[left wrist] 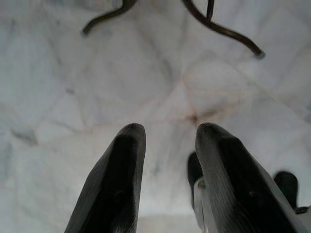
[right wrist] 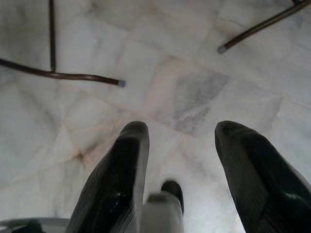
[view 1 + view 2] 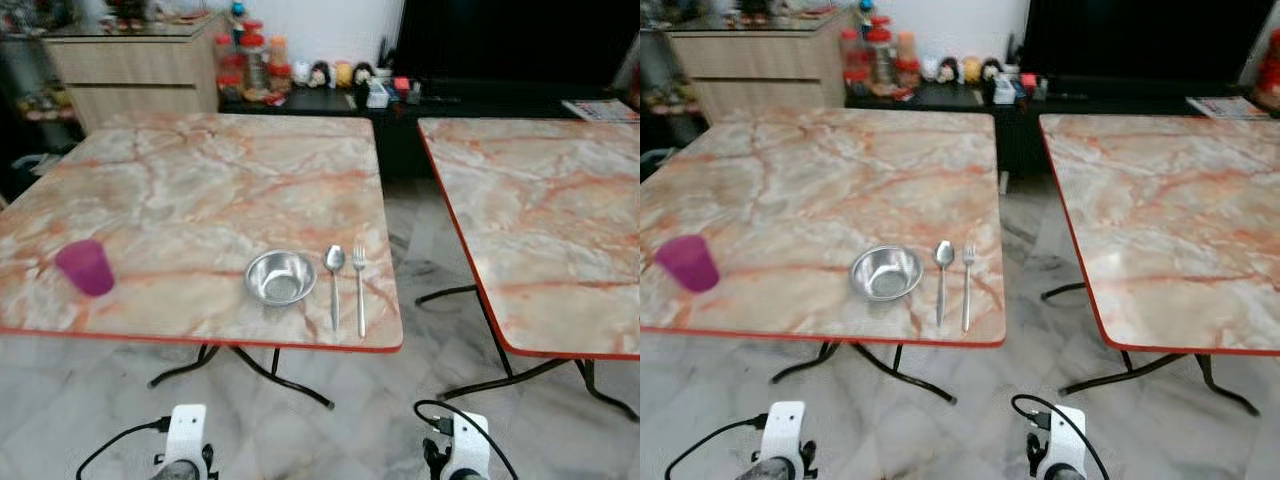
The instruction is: Setting the table
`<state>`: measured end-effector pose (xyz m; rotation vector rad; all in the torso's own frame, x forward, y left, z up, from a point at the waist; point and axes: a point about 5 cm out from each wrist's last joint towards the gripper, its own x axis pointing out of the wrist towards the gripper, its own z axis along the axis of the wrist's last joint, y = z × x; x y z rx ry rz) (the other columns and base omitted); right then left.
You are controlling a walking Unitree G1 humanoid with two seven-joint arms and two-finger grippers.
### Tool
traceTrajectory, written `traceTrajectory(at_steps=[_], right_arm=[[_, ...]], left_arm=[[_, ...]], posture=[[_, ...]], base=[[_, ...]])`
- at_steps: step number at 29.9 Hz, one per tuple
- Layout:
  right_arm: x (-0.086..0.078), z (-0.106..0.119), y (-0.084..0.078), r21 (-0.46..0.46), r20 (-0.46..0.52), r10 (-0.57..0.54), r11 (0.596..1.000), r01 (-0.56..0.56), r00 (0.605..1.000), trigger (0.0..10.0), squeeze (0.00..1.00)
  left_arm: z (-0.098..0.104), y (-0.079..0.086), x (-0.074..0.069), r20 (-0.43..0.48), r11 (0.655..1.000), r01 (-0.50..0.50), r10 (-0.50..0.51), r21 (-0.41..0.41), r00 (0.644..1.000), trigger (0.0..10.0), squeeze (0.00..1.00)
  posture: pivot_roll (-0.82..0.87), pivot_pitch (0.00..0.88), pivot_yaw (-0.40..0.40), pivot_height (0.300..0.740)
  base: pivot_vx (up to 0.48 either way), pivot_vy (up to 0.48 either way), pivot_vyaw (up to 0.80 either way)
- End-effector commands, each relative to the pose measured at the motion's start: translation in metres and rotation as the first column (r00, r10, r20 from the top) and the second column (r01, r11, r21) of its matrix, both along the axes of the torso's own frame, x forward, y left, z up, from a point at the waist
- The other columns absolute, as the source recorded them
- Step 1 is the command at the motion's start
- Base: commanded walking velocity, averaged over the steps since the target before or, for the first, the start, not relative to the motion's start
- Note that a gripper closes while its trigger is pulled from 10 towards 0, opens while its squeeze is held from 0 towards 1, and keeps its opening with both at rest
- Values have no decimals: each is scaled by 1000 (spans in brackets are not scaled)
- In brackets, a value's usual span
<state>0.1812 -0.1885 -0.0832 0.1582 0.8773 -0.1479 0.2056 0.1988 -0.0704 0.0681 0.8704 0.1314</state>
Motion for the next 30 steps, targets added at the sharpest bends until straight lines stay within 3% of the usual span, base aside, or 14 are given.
traceTrajectory(at_steps=[1, 6, 7, 8, 9, 21, 25, 26, 28, 30], right_arm=[[0, 1, -8, -21, 1, -5, 1000, 5, 1000, 10000, 0], [0, 1, -5, -21, -2, 10, 1000, -10, 1000, 10000, 0], [0, 0, -4, -20, -3, 10, 1000, -10, 1000, 10000, 0], [-1, 0, -4, -20, -4, 10, 1000, -10, 1000, 10000, 0], [-1, 0, -4, -19, -4, 10, 1000, -10, 1000, 10000, 0], [-1, -1, 3, -7, -5, 18, 1000, -18, 1000, 10000, 0], [0, 0, 2, -7, -3, 14, 1000, -14, 1000, 10000, 0], [0, 0, 1, -8, -4, 13, 1000, -13, 1000, 10000, 0], [-1, 0, 1, -9, -4, 13, 1000, -13, 1000, 10000, 0], [0, 0, 0, -10, -4, 12, 1000, -12, 1000, 10000, 0]], left_arm=[[-1, -5, -1, -11, 1000, 13, -13, 7, 1000, 10000, 0], [-3, 13, -11, -32, 994, -35, 38, 105, 999, 10000, 0], [-3, 15, -12, -28, 994, -48, 51, 99, 998, 10000, 380], [-3, 16, -12, -26, 994, -58, 61, 94, 998, 10000, 380], [-3, 18, -13, -21, 994, -65, 67, 88, 998, 10000, 1000], [6, 38, -7, 55, 981, -135, 128, 139, 990, 10000, 1000], [24, 58, 8, 161, 946, -148, 104, 287, 981, 10000, 1000], [33, 67, 14, 199, 916, -143, 71, 375, 978, 10000, 1000], [37, 71, 16, 214, 900, -146, 60, 411, 975, 10000, 1000], [47, 82, 20, 247, 850, -167, 44, 499, 968, 10000, 1000]], posture=[[15, 0, -25, 725], [23, 0, -24, 725], [25, 0, -24, 725], [27, 0, -24, 725], [30, 0, -24, 725], [38, 0, -21, 725], [38, 0, -20, 725], [50, 0, -27, 725], [50, 0, -27, 725], [59, 0, -32, 725]], base=[[0, 0, 0], [0, 0, 0], [0, 0, 0], [0, 0, 0], [0, 0, 0], [0, 0, 0], [0, 0, 0], [0, 0, 0], [0, 0, 0], [0, 0, 0]])
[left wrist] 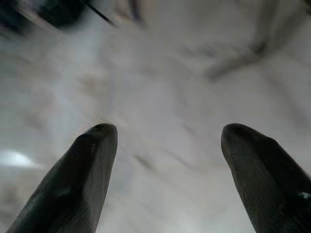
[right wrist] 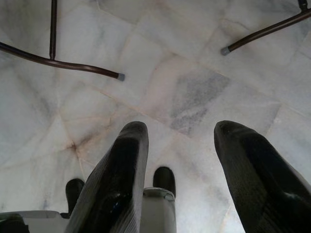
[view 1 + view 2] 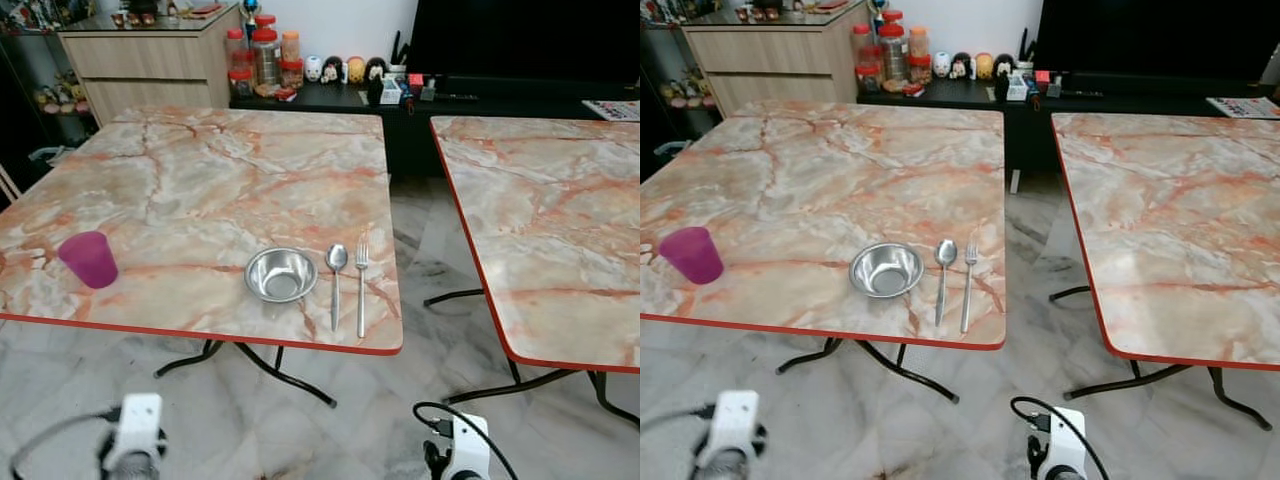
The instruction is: Setting the table
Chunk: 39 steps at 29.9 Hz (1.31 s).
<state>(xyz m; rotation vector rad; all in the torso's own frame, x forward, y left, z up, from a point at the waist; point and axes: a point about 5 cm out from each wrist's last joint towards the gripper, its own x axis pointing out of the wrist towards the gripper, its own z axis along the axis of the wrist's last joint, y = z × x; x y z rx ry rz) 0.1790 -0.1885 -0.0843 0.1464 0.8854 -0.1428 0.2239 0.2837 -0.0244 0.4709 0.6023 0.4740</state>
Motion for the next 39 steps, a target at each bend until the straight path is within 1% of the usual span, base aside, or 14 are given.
traceTrajectory(at_steps=[1, 6, 10, 11, 14, 18, 20, 21, 25, 27, 31, 34, 38, 39], right_arm=[[2, 1, 0, -2, 4, 2, 1000, -2, 1000, 10000, 0], [3, 1, 1, -2, 8, 8, 1000, -8, 1000, 10000, 0], [3, 1, 1, -2, 6, 9, 1000, -9, 1000, 10000, 0], [3, 1, 1, -2, 6, 9, 1000, -9, 1000, 10000, 0], [3, 2, -1, -5, 9, 9, 1000, -9, 1000, 10000, 0], [3, 2, -2, -8, 10, 6, 1000, -6, 1000, 10000, 0], [4, 2, -2, -8, 10, 5, 1000, -5, 1000, 10000, 0], [4, 2, -2, -8, 10, 5, 1000, -4, 1000, 10000, 0], [4, 2, -2, -7, 12, 4, 1000, -3, 1000, 10000, 0], [4, 2, -2, -6, 14, -3, 1000, 3, 1000, 10000, 0], [4, 2, -3, -7, 13, -6, 1000, 6, 1000, 10000, 0], [3, 2, -5, -9, 13, -12, 1000, 12, 1000, 10000, 0], [3, 2, -5, -9, 14, -16, 1000, 16, 1000, 10000, 0], [2, 2, -6, -11, 13, -18, 1000, 18, 1000, 10000, 0]], left_arm=[[1, -3, 2, 4, 999, 15, -15, 31, 1000, 10000, 1000], [35, 30, 13, 119, 943, -107, 73, 314, 990, 10000, 1000], [59, 40, 26, 207, 893, -160, 77, 421, 975, 10000, 1000], [63, 41, 28, 223, 888, -165, 73, 429, 972, 10000, 0], [122, 43, 60, 429, 791, -239, -32, 563, 903, 10000, 0], [165, 34, 76, 571, 761, -278, -143, 586, 809, 10000, 0], [183, 24, 86, 629, 791, -254, -202, 557, 751, 10000, 0], [203, 4, 100, 671, 826, -148, -321, 543, 669, 10000, 0], [230, -25, 113, 692, 813, -65, -447, 578, 566, 10000, 0], [240, -49, 126, 729, 868, 79, -459, 491, 508, 10000, 0], [233, -76, 139, 752, 890, 359, -437, 282, 493, 10000, 0], [211, -97, 150, 714, 821, 570, -411, 20, 567, 10000, 0], [207, -101, 151, 705, 796, 604, -411, -31, 577, 10000, 0], [202, -106, 152, 683, 755, 649, -429, -87, 591, 10000, 0]], posture=[[59, 0, -32, 725], [66, 0, -38, 725], [66, 0, -40, 725], [67, 0, -42, 725], [63, 0, -44, 725], [60, 0, -43, 725], [61, 0, -44, 725], [59, 0, -44, 725], [59, 0, -44, 725], [45, 0, -36, 725], [38, 0, -35, 725], [36, 0, -35, 725], [36, 0, -35, 725], [26, 0, -31, 725]], base=[[0, 0, 0], [0, 0, 0], [0, 0, 0], [0, 0, 0], [0, 0, 0], [0, 0, 0], [0, 0, 0], [0, 0, 0], [0, 0, 0], [0, 0, 0], [0, 0, 0], [0, 0, 0], [0, 0, 0], [0, 0, 0]])
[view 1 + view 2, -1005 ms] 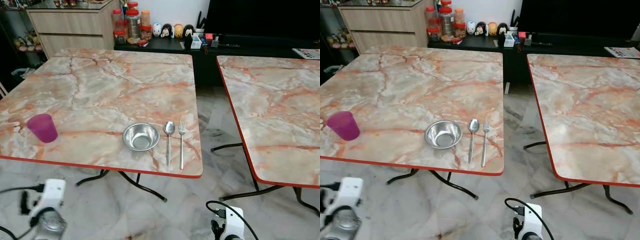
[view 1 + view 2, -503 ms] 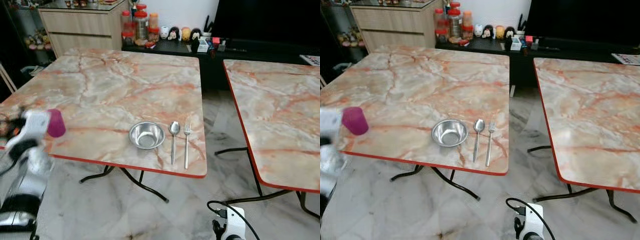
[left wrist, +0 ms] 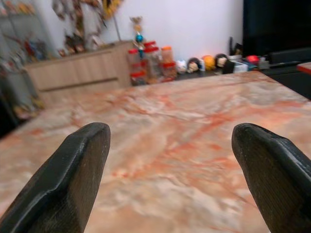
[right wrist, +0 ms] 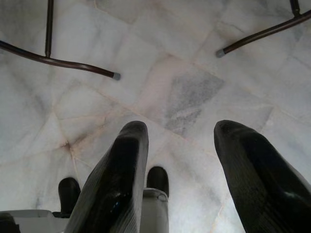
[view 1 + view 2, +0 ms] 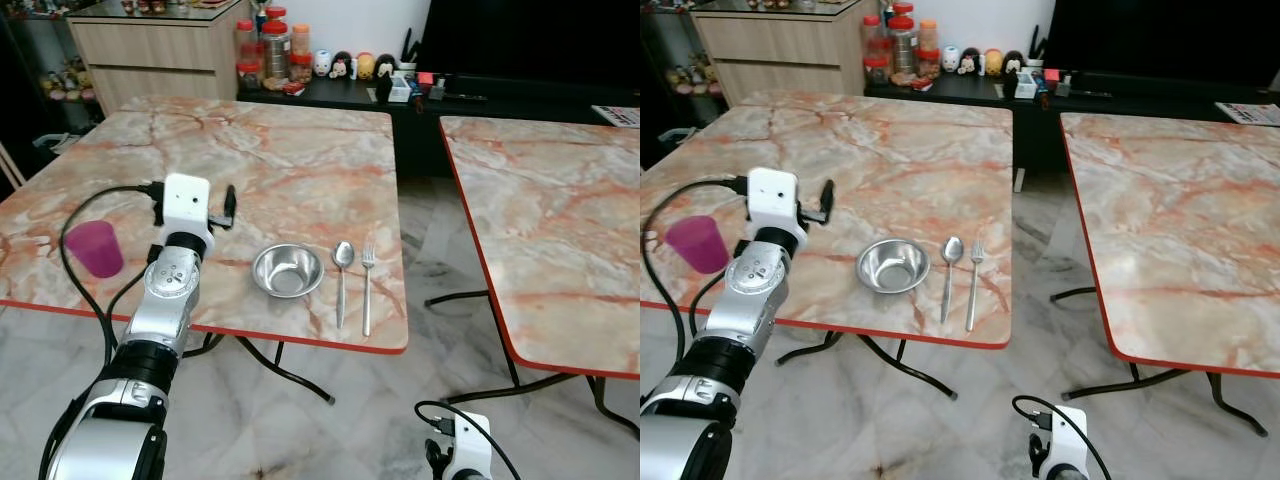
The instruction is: Setting the table
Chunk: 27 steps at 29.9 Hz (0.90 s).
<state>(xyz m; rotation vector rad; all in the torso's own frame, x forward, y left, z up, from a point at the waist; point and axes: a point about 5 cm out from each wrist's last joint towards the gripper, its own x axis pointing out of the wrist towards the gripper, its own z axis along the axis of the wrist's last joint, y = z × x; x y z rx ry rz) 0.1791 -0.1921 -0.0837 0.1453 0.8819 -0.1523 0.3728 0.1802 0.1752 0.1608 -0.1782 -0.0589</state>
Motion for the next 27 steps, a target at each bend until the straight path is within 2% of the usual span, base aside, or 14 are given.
traceTrajectory(at_steps=[1, 3, 7, 11, 12, 13, 16, 18, 27], right_arm=[[2, 2, -3, -6, 10, -11, 1000, 11, 1000, 10000, 0], [2, 1, -3, -6, 9, -11, 1000, 11, 1000, 10000, 0], [2, 1, -1, -1, 6, -3, 1000, 3, 1000, 10000, 0], [4, 2, 1, 4, 10, 1, 1000, -1, 1000, 10000, 0], [4, 2, 1, 4, 10, 1, 1000, -1, 1000, 10000, 0], [4, 2, 2, 9, 10, 1, 1000, -1, 1000, 10000, 0], [4, 2, 2, 11, 10, 1, 1000, -1, 1000, 10000, 0], [3, 1, 2, 10, 4, 0, 1000, 0, 1000, 10000, 0], [2, 1, 2, 9, 4, -6, 1000, 6, 1000, 10000, 0]], left_arm=[[0, -5, 3, -62, 996, 78, -80, -34, 995, 10000, 0], [-4, -9, 3, -103, 991, 131, -134, -33, 986, 10000, 0], [-19, -11, 3, -234, 976, 213, -199, 36, 952, 10000, 0], [-36, -13, 1, -350, 966, 257, -233, 24, 907, 10000, 0], [-36, -13, 1, -350, 966, 257, -233, 24, 907, 10000, 0], [-44, -14, -1, -403, 966, 260, -232, 14, 885, 10000, 0], [-47, -14, -1, -421, 965, 260, -228, 19, 878, 10000, 0], [-56, -12, -1, -469, 975, 221, -198, -7, 861, 10000, 0], [-62, -20, -1, -518, 972, 231, -220, -44, 827, 10000, 0]], posture=[[26, 0, -31, 725], [26, 0, -31, 725], [38, 0, -37, 725], [35, 0, -34, 725], [35, 0, -34, 725], [33, 0, -32, 725], [33, 0, -32, 725], [31, 0, -31, 725], [30, 0, -28, 725]], base=[[0, 0, 0], [0, 0, 0], [0, 0, 0], [0, 0, 0], [0, 0, 0], [0, 0, 0], [0, 0, 0], [0, 0, 0], [0, 0, 0]])
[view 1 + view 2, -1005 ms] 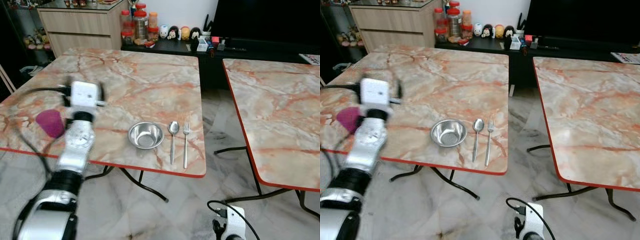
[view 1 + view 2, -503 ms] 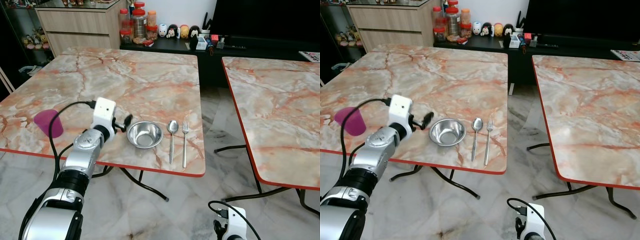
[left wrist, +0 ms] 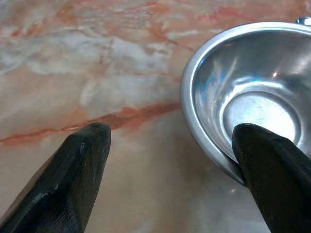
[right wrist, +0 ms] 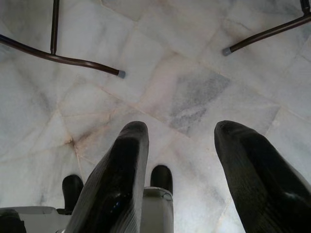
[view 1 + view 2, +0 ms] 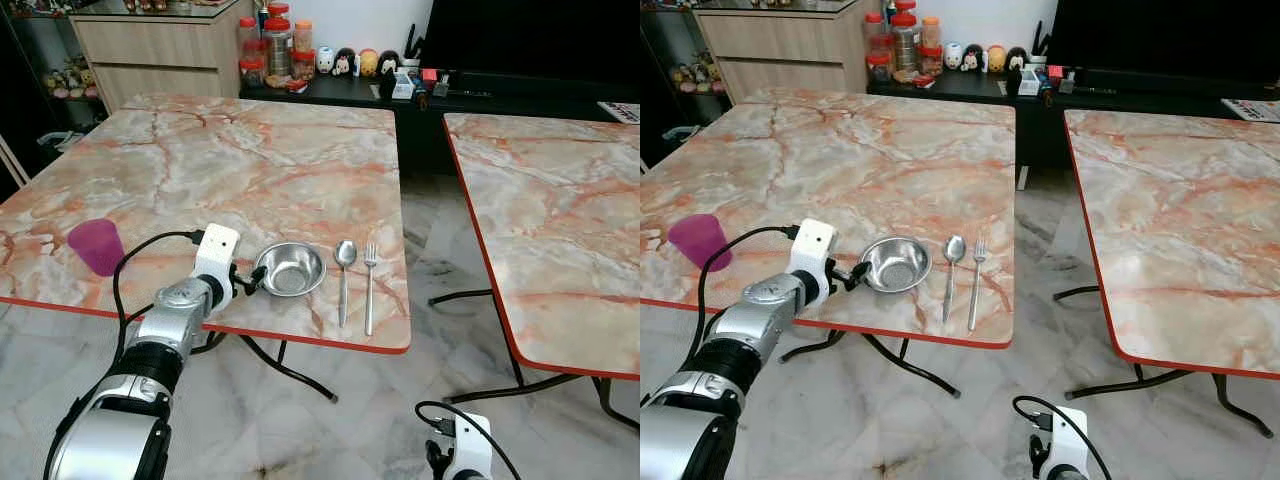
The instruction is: Setting the table
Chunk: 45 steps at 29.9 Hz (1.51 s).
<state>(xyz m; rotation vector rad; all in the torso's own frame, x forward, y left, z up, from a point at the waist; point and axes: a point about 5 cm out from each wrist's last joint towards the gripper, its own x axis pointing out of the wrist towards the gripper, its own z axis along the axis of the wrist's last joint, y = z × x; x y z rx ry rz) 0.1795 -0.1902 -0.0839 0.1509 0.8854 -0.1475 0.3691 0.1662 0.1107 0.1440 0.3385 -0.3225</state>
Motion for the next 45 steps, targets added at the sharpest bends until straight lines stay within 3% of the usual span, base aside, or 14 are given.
traceTrajectory(at_steps=[1, 11, 14, 17, 18, 20, 25, 31, 38, 39, 45], right_arm=[[2, 1, 0, 2, 7, -8, 1000, 8, 1000, 10000, 0], [2, 1, 0, 4, 6, -11, 1000, 11, 1000, 10000, 0], [1, 1, 0, 4, 6, -10, 1000, 10, 1000, 10000, 0], [1, 1, 0, 4, 4, -10, 1000, 10, 1000, 10000, 0], [2, 1, 1, 5, 4, -8, 1000, 8, 1000, 10000, 0], [2, 1, 2, 6, 5, -6, 1000, 6, 1000, 10000, 0], [2, 1, 4, 11, 6, -5, 1000, 5, 1000, 10000, 0], [0, 0, 4, 9, 0, -4, 1000, 4, 1000, 10000, 0], [-5, -2, 2, 4, -12, -1, 1000, 1, 1000, 10000, 0], [-5, -3, 2, 4, -12, -2, 1000, 2, 1000, 10000, 0], [-4, -2, 4, 6, -10, -3, 1000, 3, 1000, 10000, 0]], left_arm=[[3, -6, 3, -14, 1000, 16, -16, -13, 1000, 10000, 0], [28, -15, 12, 24, 980, 18, -13, -198, 1000, 10000, 0], [34, -13, 15, 23, 978, 13, -8, -207, 1000, 10000, 0], [37, -13, 17, 20, 990, 27, -25, -138, 1000, 10000, 0], [33, -12, 17, 20, 999, 32, -31, -13, 999, 10000, 0], [28, -13, 16, 11, 999, 36, -36, 32, 999, 10000, 0], [18, -19, 13, -25, 999, 38, -37, 35, 999, 10000, 0], [8, -19, 12, -31, 993, 17, -13, 118, 999, 10000, 0], [2, -25, 10, -69, 999, 16, -13, 35, 998, 10000, 0], [1, -28, 9, -83, 1000, 18, -19, -14, 996, 10000, 0], [6, -30, 11, -87, 992, 15, -25, -122, 996, 10000, 0]], posture=[[30, 0, -28, 725], [31, 0, -27, 725], [33, 0, -27, 725], [36, 0, -21, 725], [36, 0, -20, 725], [33, 0, -13, 725], [27, 0, -7, 725], [20, 0, -2, 725], [15, 0, 3, 725], [15, 0, 4, 725], [19, 0, 0, 725]], base=[[0, 0, 0], [0, 0, 0], [0, 0, 0], [0, 0, 0], [0, 0, 0], [0, 0, 0], [0, 0, 0], [0, 0, 0], [0, 0, 0], [0, 0, 0], [0, 0, 0]])
